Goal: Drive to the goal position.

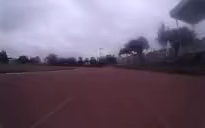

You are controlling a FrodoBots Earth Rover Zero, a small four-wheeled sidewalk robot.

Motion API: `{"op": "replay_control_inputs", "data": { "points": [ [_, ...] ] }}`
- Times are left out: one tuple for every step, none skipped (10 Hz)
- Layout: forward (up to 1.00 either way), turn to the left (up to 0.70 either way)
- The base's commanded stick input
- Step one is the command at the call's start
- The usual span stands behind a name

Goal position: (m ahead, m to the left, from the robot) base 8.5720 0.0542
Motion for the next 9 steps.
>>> {"op": "replay_control_inputs", "data": {
  "points": [
    [0.7, -0.07],
    [0.7, -0.12],
    [0.7, -0.14],
    [0.7, -0.14],
    [0.7, -0.14],
    [0.7, -0.11],
    [0.7, -0.01],
    [0.7, 0.0],
    [0.7, 0.0]
  ]
}}
